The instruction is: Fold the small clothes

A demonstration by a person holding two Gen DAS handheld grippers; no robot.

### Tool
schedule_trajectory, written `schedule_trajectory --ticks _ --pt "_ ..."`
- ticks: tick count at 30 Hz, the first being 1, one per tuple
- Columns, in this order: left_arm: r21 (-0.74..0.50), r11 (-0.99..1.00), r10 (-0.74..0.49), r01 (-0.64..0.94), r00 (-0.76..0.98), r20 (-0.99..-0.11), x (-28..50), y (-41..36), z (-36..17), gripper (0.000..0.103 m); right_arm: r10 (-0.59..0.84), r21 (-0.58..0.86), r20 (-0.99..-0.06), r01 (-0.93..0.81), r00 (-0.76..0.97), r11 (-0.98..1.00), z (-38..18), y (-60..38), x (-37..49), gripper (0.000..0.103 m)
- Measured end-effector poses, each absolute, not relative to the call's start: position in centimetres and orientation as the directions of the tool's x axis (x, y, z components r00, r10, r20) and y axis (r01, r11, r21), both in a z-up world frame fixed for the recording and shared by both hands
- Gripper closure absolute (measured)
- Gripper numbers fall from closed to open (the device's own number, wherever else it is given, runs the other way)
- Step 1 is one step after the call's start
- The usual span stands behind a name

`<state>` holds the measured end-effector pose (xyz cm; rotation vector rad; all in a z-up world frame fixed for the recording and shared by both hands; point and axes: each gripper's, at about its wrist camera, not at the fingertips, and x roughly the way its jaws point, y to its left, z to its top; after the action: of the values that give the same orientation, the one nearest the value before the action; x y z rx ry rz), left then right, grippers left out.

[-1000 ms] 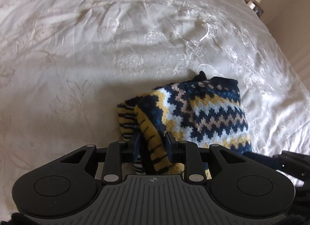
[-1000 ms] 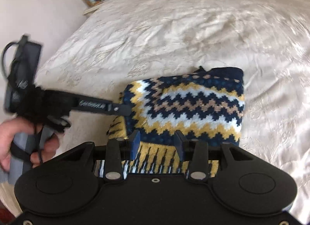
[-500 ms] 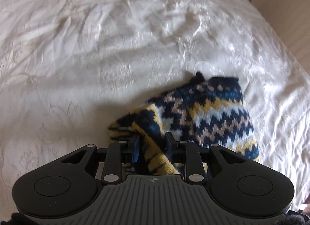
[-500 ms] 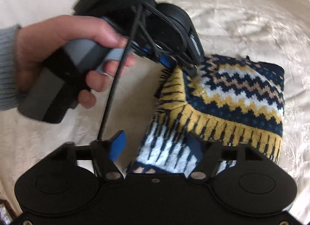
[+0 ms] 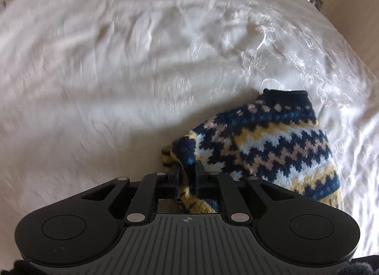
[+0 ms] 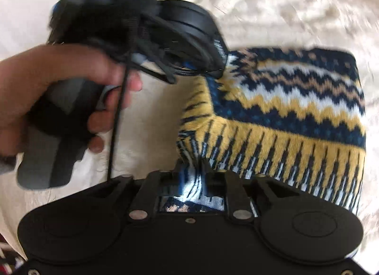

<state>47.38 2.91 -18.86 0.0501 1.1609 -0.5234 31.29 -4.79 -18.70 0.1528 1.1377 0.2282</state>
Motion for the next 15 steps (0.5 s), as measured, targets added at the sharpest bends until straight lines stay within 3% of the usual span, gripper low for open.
schedule_trajectory --ticks 2,4,5,15 --pt "-0.267 0.883 -0.393 0.386 0.297 -0.87 47.5 3.6 -18.4 0.084 0.279 0.268 -0.862 -0.085 0.423 0.96 -18.1 -6.0 30.6 0.057" --pt "-0.272 0.889 -0.398 0.369 0.324 -0.858 47.3 4.2 -17.6 0.074 0.291 0.281 -0.832 -0.093 0.472 0.955 -17.1 -7.6 29.2 0.026" --pt "-0.26 0.891 -0.391 0.371 0.341 -0.855 47.1 4.4 -17.1 0.073 0.301 0.296 -0.814 -0.092 0.496 0.951 -16.5 -8.5 28.4 0.02" --pt "-0.219 0.89 -0.398 0.399 0.448 -0.801 41.8 4.8 -12.2 0.072 0.273 0.331 -0.754 -0.014 0.598 0.944 -13.5 -13.7 27.1 0.019"
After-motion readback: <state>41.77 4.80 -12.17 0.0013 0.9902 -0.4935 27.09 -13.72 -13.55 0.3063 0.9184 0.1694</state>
